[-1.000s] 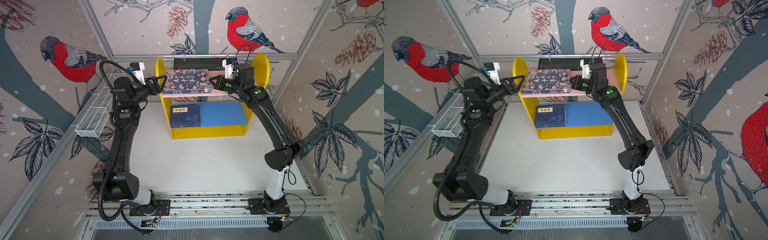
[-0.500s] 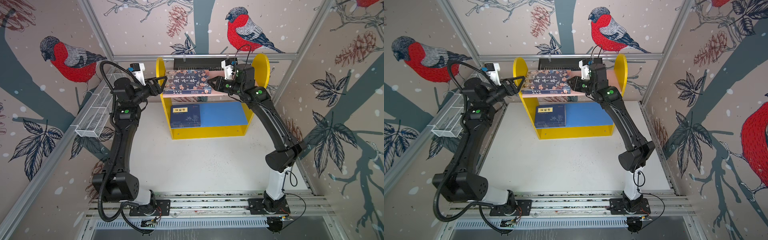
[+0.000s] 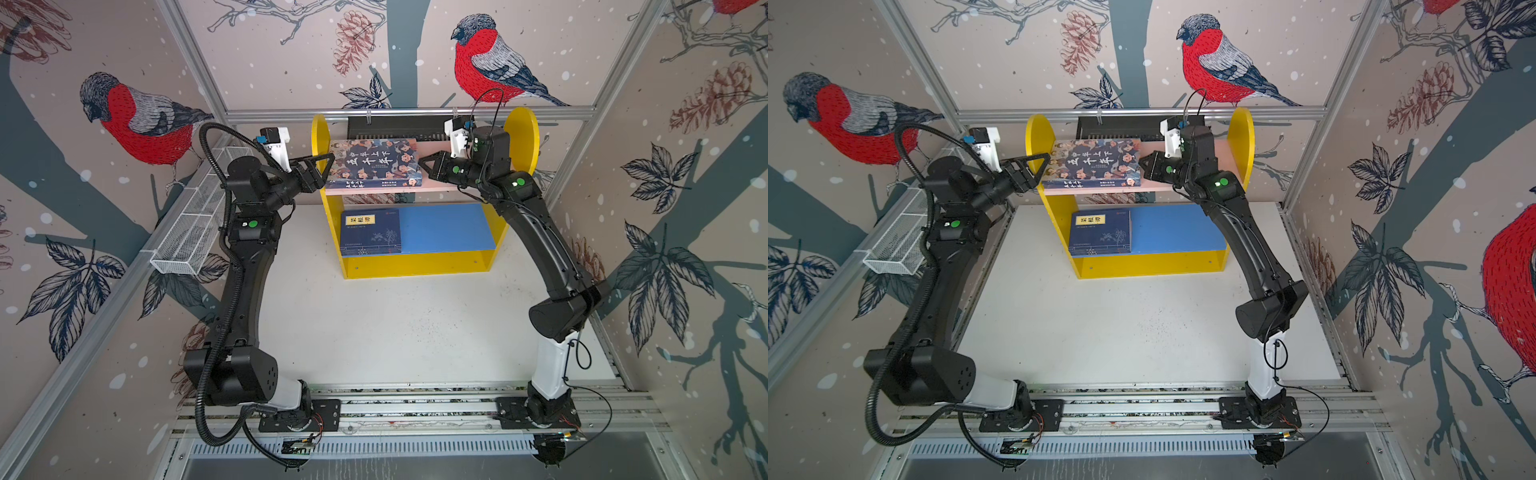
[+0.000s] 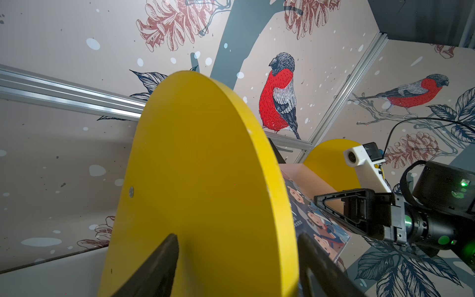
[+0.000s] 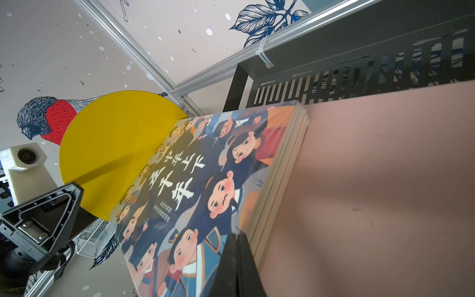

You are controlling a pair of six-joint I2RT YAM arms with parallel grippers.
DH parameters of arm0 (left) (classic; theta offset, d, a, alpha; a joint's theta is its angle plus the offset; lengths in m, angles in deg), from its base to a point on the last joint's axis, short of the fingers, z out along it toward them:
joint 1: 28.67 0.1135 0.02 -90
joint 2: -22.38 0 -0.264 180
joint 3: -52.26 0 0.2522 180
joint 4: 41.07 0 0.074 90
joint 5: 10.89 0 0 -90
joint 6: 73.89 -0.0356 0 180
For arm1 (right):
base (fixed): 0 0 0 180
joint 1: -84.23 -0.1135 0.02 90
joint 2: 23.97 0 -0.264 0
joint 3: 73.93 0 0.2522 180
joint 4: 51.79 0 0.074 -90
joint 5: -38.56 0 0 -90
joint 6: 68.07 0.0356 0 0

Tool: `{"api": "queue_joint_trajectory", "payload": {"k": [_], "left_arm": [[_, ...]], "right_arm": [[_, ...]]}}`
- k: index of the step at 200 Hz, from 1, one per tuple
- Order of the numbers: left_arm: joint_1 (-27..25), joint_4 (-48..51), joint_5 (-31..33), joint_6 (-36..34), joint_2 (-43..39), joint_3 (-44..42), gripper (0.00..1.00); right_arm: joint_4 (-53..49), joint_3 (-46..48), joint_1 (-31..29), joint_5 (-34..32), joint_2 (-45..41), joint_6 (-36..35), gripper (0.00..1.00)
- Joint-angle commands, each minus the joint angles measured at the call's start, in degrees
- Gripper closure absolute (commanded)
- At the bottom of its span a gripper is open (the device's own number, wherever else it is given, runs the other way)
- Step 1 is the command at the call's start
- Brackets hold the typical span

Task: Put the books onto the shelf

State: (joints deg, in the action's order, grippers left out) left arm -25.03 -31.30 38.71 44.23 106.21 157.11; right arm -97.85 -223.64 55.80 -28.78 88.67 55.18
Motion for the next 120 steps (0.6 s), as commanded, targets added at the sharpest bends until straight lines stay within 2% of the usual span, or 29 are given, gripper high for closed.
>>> {"api": "queue_joint_trajectory", "payload": {"k": [1, 120], "left_arm": [[0.05, -3.35, -0.64, 0.34, -0.5, -0.03, 0.27], [0.05, -3.47, -0.47, 0.48, -0.59, 0.23, 0.27]], "right_arm": [[-4.15, -0.37, -0.01, 6.25, 0.56, -0.29, 0.99], [-6.32, -0.55, 1.68, 7.47, -0.45, -2.49, 0.99]]}}
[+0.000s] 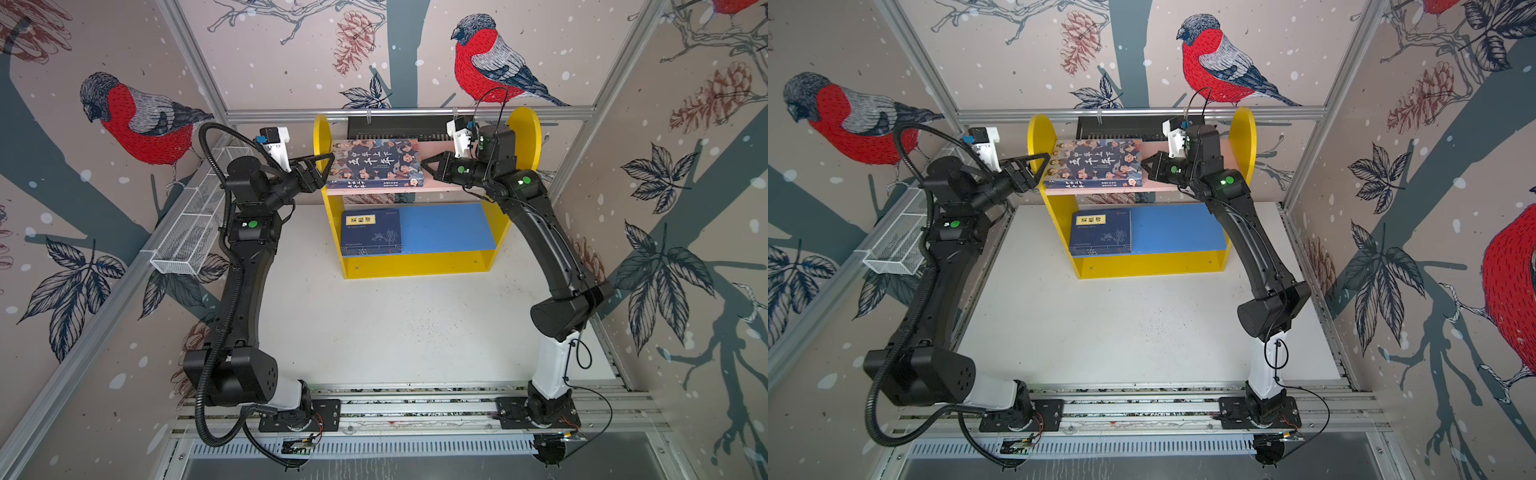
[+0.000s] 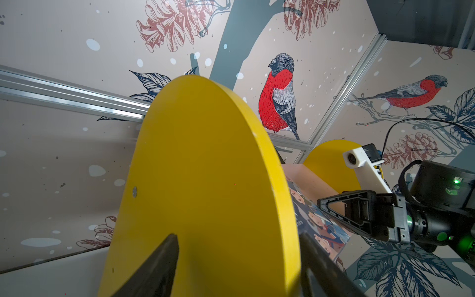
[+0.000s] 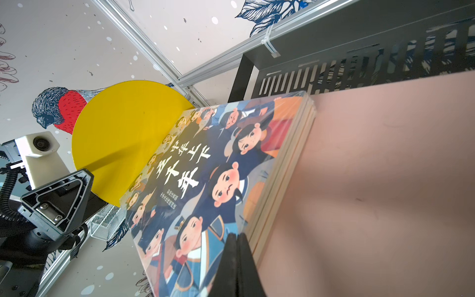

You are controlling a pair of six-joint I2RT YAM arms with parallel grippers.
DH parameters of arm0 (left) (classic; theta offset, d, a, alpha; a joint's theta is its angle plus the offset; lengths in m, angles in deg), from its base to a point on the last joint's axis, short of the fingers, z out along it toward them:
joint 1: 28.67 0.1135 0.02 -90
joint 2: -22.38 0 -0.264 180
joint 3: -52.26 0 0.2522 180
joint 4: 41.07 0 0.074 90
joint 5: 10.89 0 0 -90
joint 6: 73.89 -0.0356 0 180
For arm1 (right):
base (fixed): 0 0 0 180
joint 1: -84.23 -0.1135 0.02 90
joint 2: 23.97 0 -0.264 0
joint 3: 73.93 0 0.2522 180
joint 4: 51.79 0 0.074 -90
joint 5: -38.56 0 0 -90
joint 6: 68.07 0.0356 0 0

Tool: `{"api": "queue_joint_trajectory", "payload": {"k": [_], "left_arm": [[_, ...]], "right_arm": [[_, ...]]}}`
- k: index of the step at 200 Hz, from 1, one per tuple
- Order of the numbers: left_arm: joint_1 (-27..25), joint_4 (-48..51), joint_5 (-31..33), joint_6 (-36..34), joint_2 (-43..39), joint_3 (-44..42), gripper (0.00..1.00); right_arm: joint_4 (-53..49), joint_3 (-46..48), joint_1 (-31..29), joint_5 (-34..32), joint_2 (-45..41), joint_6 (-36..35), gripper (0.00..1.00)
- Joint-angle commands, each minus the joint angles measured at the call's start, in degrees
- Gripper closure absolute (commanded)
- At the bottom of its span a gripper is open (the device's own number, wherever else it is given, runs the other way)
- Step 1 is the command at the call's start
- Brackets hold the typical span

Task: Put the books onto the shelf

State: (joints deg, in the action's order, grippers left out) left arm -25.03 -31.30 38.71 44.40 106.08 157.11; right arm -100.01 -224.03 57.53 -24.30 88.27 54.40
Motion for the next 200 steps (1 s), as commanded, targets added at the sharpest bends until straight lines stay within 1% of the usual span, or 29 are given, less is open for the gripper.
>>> {"api": "queue_joint_trajectory", "payload": {"k": [1, 7, 16, 35, 47, 62, 69, 95, 144, 189, 200], "left_arm": [[0.05, -3.48, -0.47, 0.29, -0.42, 0.23, 0.27], [0.06, -3.41, -0.47, 0.36, -0.47, 0.31, 0.27], [0.05, -3.39, -0.63, 0.22, -0.61, 0.4, 0.27], [0.05, -3.62, -1.61, 0.48, -0.75, 0.8, 0.27], [0.05, -3.92, -2.36, 1.14, -0.92, 1.1, 0.27], [0.05, -4.16, -2.66, 1.8, -1.02, 1.37, 0.27], [0.05, -4.17, -2.71, 2.03, -1.0, 1.53, 0.27], [-0.02, -4.44, -3.02, 2.63, -0.93, 1.46, 0.27], [-0.02, -5.0, -2.97, 2.82, -1.01, 0.67, 0.27], [0.02, -5.31, -2.93, 2.76, -1.08, 0.33, 0.27], [-0.04, -5.42, -2.93, 2.94, -1.01, 0.32, 0.27]], "right_arm": [[-4.18, -0.16, -0.03, 3.09, -0.03, -1.71, 0.99], [-4.15, -0.13, -0.02, 3.51, -0.01, -1.79, 0.98], [-3.91, -0.17, -0.1, 4.23, -0.08, -1.88, 0.88], [-3.23, -0.11, -0.21, 3.79, -0.74, -1.65, 0.85], [-2.71, -0.11, -0.2, 3.36, -1.18, -1.12, 0.76], [-2.12, 0.01, -0.24, 3.35, -1.75, -0.4, 0.68], [-1.94, 0.27, -0.2, 3.31, -1.98, -0.06, 0.65], [-1.47, 1.85, -0.37, 4.73, -2.72, 0.97, 0.65], [-4.58, 1.69, -1.16, 3.87, -2.12, 0.41, 0.65], [-6.3, 1.42, -2.21, 3.74, -2.36, -0.54, 0.81], [-6.54, 1.33, -2.39, 3.69, -2.47, -0.72, 0.82]]}}
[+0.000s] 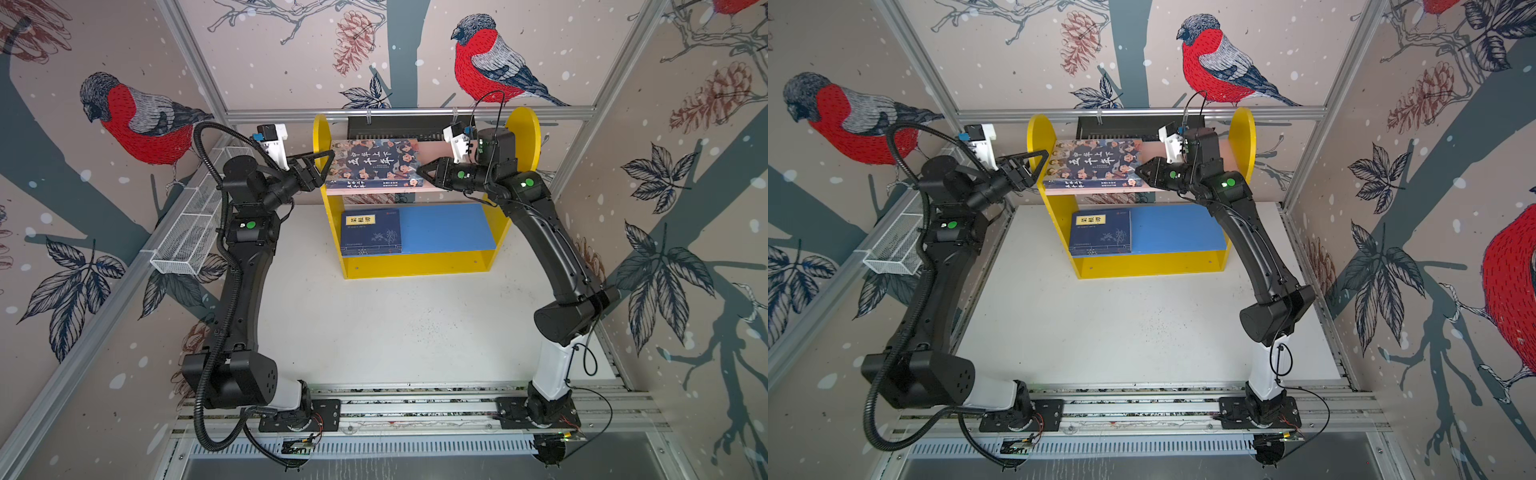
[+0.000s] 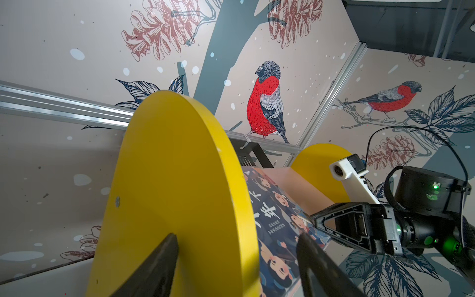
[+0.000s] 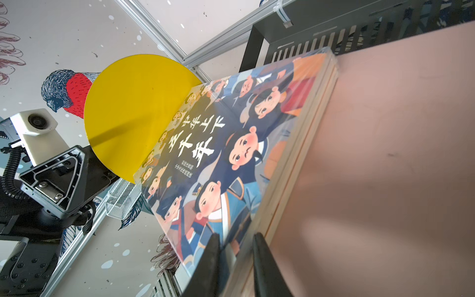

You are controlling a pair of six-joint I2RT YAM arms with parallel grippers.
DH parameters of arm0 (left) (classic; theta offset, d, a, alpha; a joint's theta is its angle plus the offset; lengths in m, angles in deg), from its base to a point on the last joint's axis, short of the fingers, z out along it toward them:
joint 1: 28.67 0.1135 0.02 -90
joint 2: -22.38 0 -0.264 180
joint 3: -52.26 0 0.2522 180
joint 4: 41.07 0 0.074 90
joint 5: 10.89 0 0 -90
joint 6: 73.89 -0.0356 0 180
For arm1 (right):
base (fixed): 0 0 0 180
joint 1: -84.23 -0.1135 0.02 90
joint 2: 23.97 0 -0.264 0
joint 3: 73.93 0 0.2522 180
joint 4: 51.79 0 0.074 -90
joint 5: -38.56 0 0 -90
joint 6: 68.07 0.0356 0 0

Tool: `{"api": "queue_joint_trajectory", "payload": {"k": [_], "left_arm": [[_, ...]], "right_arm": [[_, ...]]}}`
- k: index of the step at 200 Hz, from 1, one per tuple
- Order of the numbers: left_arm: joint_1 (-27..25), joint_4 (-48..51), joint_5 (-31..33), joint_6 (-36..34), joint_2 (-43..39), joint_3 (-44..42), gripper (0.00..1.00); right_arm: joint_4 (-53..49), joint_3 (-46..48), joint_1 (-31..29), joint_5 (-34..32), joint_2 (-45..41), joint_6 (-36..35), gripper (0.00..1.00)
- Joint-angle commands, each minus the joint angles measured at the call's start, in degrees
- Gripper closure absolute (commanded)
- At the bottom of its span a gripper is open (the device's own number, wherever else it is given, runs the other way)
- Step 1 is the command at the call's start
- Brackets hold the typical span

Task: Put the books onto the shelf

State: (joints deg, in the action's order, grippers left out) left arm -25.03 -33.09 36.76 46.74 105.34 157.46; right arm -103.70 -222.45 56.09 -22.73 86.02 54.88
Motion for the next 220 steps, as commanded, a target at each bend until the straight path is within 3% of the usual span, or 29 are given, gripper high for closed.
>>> {"api": "queue_joint_trajectory", "payload": {"k": [1, 220], "left_arm": [[-0.04, -3.67, -0.98, 0.63, -0.26, -0.03, 0.27], [0.02, -4.28, -1.07, 1.02, -0.13, -0.38, 0.27]], "right_arm": [[-2.87, -0.24, -0.95, 2.08, -0.22, -1.21, 0.82], [-4.91, -0.21, -2.63, -0.4, -1.44, -2.34, 0.82]]}}
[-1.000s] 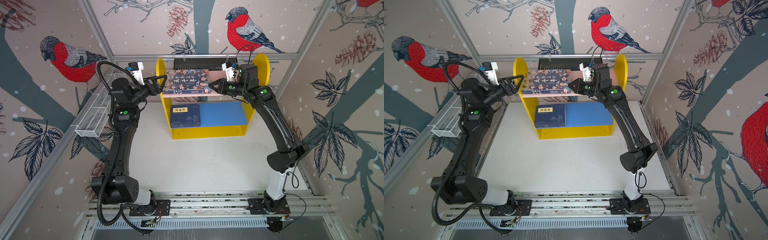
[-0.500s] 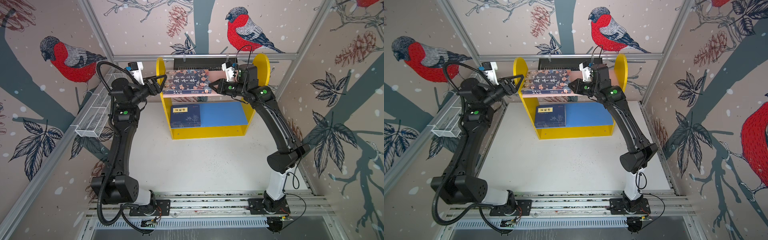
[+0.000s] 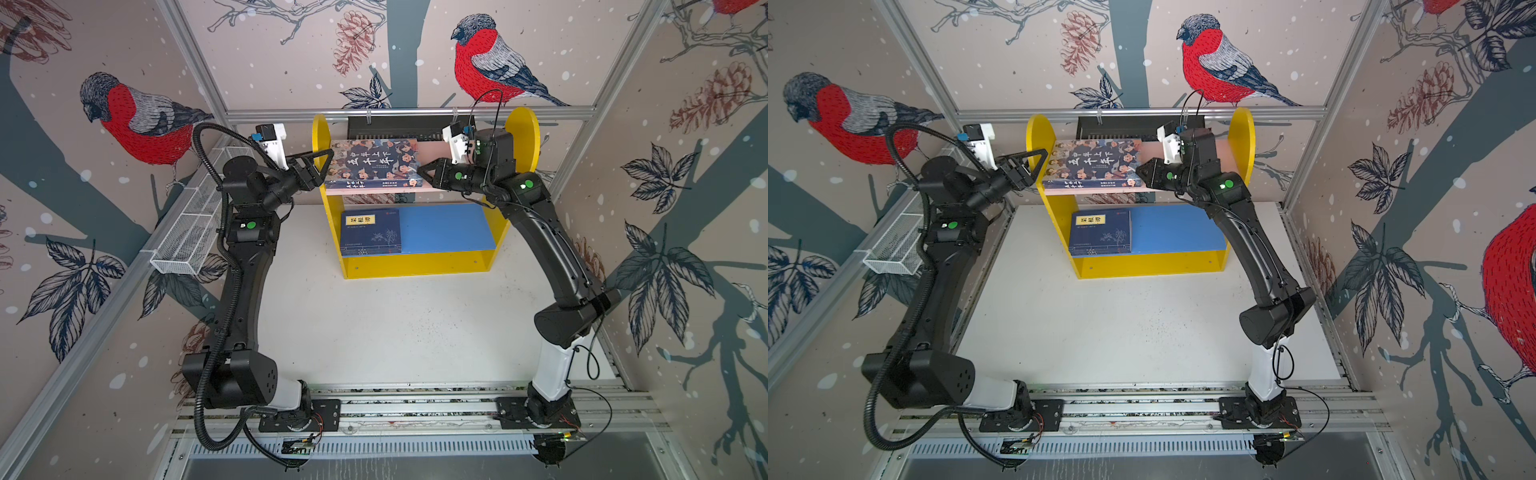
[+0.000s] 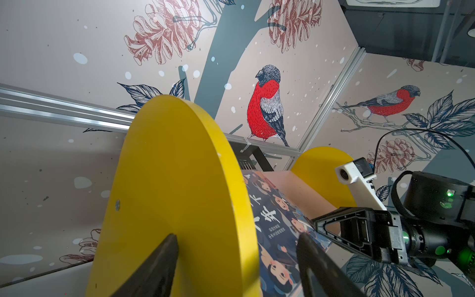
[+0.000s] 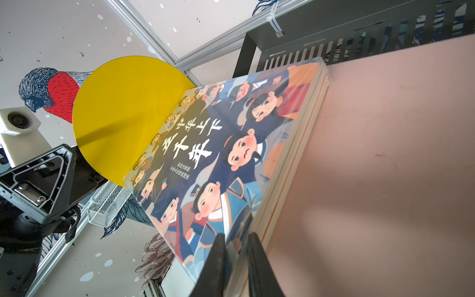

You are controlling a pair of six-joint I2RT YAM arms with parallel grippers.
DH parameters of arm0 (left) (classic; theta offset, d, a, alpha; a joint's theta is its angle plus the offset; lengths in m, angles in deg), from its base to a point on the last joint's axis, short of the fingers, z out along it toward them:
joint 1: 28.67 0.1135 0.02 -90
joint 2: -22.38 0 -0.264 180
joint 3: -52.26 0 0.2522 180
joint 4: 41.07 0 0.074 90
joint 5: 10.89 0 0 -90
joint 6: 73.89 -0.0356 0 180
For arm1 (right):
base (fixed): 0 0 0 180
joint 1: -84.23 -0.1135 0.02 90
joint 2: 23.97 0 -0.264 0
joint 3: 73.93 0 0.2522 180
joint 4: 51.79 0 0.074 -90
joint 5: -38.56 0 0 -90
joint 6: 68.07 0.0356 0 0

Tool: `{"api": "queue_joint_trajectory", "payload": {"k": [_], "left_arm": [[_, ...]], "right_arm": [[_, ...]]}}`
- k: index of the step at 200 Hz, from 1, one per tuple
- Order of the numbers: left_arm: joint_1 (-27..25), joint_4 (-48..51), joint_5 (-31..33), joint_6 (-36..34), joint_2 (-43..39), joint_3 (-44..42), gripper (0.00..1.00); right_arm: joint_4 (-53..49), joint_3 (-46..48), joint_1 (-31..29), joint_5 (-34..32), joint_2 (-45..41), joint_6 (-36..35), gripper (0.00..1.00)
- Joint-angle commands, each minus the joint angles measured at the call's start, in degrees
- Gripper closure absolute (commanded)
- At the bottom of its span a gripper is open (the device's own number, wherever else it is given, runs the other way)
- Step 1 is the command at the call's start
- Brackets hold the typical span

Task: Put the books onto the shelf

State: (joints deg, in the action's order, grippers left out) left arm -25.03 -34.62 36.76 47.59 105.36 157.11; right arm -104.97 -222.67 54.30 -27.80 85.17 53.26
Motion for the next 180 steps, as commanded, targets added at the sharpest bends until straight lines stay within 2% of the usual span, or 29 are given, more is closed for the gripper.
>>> {"api": "queue_joint_trajectory", "payload": {"k": [1, 44, 60, 83, 107, 125, 154, 180], "left_arm": [[0.03, -2.73, -1.07, 0.21, -0.12, -0.03, 0.27], [-0.03, -2.89, -1.16, 0.25, -0.19, -0.12, 0.27], [-0.04, -3.34, -1.14, 0.69, -0.2, -0.12, 0.27], [-0.03, -3.39, -1.16, 0.99, -0.25, -0.12, 0.27], [-0.04, -2.72, -1.25, 0.18, -0.69, -0.06, 0.27], [-0.04, -1.83, -1.29, -0.68, -0.99, 0.39, 0.27], [0.05, 0.81, -1.3, -4.16, -2.23, 0.73, 0.24], [0.05, 9.06, 1.84, -11.08, -4.27, 2.38, 0.19]], "right_arm": [[-3.65, -0.01, -0.83, 4.71, -0.59, -0.73, 0.82], [-3.67, 0.03, -0.92, 4.76, -0.64, -0.88, 0.81], [-3.82, 0.02, -0.76, 4.28, -0.43, -1.18, 0.68], [-3.49, 0.03, -0.43, 2.97, -0.25, -1.19, 0.66], [-2.55, 0.04, -0.07, 0.46, -1.15, -1.28, 0.52], [-0.74, 0.73, 0.89, -0.32, -2.54, -0.94, 0.48], [5.32, 4.84, 2.54, -1.56, -6.84, -0.49, 0.45], [10.59, 11.13, 2.85, -3.26, -12.48, -1.06, 0.45]]}}
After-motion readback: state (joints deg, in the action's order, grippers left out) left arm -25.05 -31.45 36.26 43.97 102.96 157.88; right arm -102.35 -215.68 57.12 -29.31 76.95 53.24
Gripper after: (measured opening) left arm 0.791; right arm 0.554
